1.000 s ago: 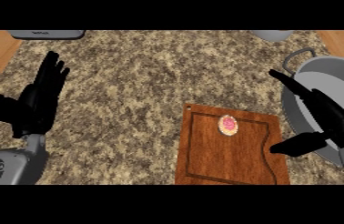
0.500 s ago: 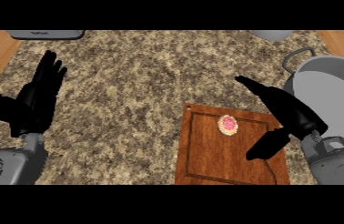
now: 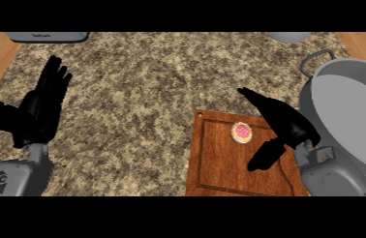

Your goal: Pick the cupcake from the cutting board and place it in the pot

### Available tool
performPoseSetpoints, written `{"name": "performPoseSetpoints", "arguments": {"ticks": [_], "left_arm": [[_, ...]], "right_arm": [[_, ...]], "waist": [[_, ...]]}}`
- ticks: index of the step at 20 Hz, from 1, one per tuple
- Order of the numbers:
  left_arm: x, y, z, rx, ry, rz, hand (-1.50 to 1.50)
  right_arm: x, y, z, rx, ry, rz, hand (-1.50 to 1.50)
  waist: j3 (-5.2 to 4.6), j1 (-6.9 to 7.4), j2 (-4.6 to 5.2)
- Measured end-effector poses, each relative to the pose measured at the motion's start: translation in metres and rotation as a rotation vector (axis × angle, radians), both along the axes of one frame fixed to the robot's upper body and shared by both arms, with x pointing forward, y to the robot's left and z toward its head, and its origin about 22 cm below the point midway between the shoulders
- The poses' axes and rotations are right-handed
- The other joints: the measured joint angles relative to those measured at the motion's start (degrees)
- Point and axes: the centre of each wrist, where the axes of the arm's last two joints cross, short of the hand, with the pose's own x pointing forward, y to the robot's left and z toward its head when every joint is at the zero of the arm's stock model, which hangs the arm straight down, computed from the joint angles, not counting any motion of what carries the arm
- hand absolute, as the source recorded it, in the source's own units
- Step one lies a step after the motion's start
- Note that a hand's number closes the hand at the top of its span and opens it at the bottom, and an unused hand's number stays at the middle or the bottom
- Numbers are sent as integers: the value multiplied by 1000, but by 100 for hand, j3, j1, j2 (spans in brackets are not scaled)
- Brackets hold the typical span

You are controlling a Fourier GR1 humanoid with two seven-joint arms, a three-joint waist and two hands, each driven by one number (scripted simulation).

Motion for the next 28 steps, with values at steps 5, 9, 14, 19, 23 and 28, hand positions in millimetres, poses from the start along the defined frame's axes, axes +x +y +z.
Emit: {"name": "performPoseSetpoints", "arguments": {"ticks": [5, 9, 14, 19, 23, 28], "left_arm": [[-2, 6, 9, -2, 0, -1, 0], [-4, 3, 5, -2, 0, -2, 0], [-3, 4, 2, 0, -4, -5, 0], [0, 3, 6, -4, -2, -6, 0], [-1, 0, 6, 0, -2, -3, 0], [-3, -1, 6, -1, 2, -1, 0]], "right_arm": [[-2, 3, -10, -43, 12, -27, -150], [5, 2, -23, -40, 12, -23, -150], [8, 13, -33, -51, 11, -29, -150], [10, 8, -54, -69, 28, -52, -150], [13, 12, -59, -83, 32, -27, 150], [18, 8, -66, -114, -4, 70, 150]], "waist": [[1, -6, -2], [1, -4, -1], [1, -3, 0], [2, -7, 1], [2, -3, 1], [3, 2, 2]]}}
